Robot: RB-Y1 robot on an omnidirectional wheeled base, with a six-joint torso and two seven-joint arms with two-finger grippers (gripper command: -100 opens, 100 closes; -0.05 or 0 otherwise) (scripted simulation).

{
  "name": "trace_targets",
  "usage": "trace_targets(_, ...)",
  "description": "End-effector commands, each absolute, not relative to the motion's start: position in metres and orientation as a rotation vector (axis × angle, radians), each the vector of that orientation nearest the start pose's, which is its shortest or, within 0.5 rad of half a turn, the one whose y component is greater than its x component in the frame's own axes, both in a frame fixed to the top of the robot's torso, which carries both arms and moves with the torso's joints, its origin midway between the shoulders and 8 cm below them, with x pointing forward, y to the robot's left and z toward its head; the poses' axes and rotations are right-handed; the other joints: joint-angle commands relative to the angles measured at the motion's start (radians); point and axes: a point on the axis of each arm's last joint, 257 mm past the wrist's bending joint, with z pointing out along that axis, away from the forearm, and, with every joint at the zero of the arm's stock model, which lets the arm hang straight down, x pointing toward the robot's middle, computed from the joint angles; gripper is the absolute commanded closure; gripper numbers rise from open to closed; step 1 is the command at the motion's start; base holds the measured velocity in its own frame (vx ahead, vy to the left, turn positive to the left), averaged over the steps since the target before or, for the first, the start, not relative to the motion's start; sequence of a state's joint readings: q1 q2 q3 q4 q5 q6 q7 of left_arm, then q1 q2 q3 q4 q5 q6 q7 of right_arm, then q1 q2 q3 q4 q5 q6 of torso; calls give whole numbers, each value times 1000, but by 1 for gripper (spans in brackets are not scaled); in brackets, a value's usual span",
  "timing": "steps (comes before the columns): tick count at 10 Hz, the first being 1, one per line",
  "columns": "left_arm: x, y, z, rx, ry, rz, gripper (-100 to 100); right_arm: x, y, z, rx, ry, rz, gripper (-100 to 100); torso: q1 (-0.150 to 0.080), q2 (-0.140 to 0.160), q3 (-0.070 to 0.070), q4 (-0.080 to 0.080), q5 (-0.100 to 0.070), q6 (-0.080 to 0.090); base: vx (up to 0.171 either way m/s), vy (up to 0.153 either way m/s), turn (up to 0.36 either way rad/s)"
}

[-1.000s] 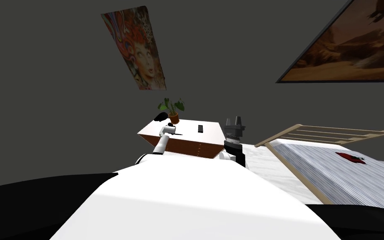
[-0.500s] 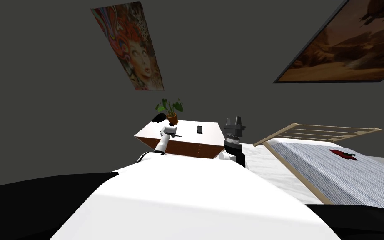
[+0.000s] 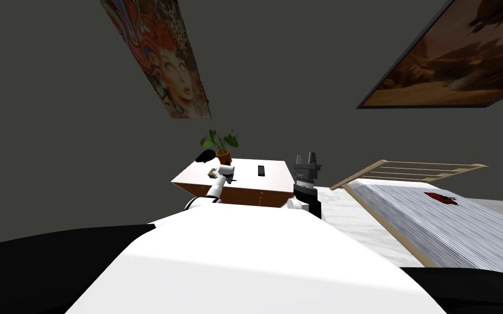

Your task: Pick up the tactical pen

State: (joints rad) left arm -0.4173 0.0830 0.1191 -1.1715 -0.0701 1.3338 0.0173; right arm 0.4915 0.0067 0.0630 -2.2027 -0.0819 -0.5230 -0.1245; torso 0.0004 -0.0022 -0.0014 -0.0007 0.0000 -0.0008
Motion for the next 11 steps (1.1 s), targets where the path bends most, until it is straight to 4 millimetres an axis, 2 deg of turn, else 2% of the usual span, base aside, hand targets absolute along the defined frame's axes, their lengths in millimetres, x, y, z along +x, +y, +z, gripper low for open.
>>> trace_targets(1,441,247,-447,-2068,2088,-102,-100,357,-270,-4,811,548,1520,0,0,0,0,0,0,0,33,13,-32)
trace_targets(2,447,258,-444,-2058,2064,-109,-100,357,-270,-4,811,548,1520,0,0,0,0,0,0,0,15,6,-8)
trace_targets(3,445,256,-445,-2061,2070,-106,0,357,-270,-4,811,548,1520,0,0,1,1,0,0,0,0,0,0)
trace_targets(4,443,257,-455,-2060,2069,-106,-100,357,-270,-4,811,548,1520,0,-1,2,1,0,0,0,18,2,-2)
trace_targets(7,437,259,-469,-2059,2070,-107,-100,357,-270,-4,811,548,1520,0,0,3,1,1,0,0,1,3,-7)
trace_targets(8,439,258,-465,-2060,2070,-105,-100,357,-270,-4,811,548,1520,0,0,3,2,1,0,0,0,0,0)
trace_targets(9,439,258,-466,-2059,2070,-107,100,357,-270,-4,811,548,1520,0,-1,3,2,1,0,0,0,0,0)
trace_targets(11,439,258,-465,-2058,2069,-108,100,357,-270,-4,811,548,1520,0,-1,3,1,0,0,0,0,0,0)
